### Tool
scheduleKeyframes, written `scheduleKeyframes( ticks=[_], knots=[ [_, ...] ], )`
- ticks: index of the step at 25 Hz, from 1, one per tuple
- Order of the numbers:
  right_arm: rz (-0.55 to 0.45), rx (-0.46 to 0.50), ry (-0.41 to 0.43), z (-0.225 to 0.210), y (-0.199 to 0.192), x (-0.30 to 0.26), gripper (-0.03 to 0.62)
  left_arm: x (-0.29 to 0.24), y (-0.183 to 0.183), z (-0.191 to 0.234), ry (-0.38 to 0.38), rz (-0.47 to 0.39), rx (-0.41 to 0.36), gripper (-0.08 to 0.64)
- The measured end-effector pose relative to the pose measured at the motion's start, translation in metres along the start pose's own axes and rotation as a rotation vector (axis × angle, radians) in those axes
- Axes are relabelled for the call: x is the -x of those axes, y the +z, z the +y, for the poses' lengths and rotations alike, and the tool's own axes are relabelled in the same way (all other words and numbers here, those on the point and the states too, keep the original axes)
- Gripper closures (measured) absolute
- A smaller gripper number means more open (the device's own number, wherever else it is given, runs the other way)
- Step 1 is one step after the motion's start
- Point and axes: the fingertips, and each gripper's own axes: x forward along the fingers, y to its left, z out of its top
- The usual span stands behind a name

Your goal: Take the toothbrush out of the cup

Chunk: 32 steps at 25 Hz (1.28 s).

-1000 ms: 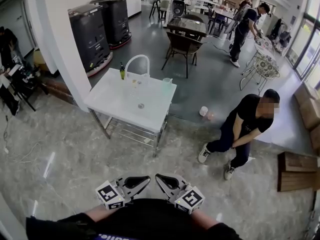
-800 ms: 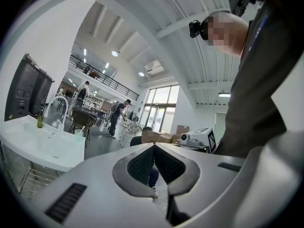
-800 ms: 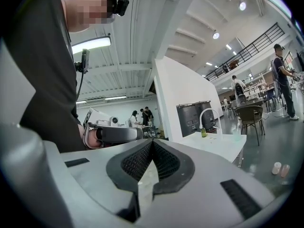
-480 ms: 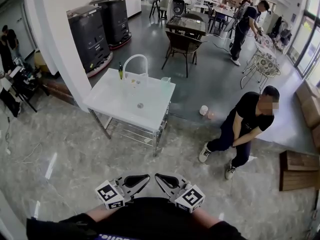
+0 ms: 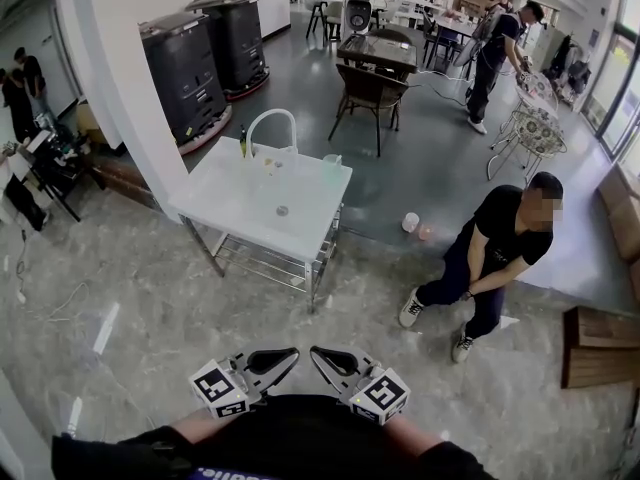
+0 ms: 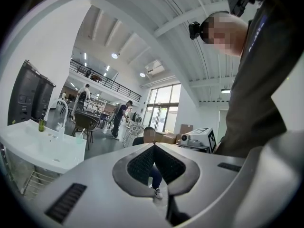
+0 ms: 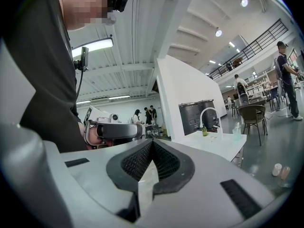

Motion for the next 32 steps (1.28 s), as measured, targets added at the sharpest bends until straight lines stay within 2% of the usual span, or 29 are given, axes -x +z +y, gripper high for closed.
scheduleKeyframes(
  ticks=[9, 15, 27, 32],
  knots=[
    [0.023, -0.022, 0.02, -0.01, -0.013, 0.017, 0.581, -0.014, -0.009, -0.011, 0.036, 0.013, -0.018, 0.551],
    [0.037, -0.026, 0.012, -0.021, -0.013, 0.013, 0.581, -0.016, -0.008, -0.001, 0.045, 0.005, 0.003, 0.551],
    [0.069, -0.024, -0.063, -0.068, -0.005, -0.026, 0.581, -0.031, 0.002, 0.062, -0.016, -0.008, 0.017, 0.551],
    [0.029, -0.019, -0.102, -0.094, 0.005, -0.056, 0.581, -0.036, 0.015, 0.101, -0.042, -0.007, 0.008, 0.551]
  ],
)
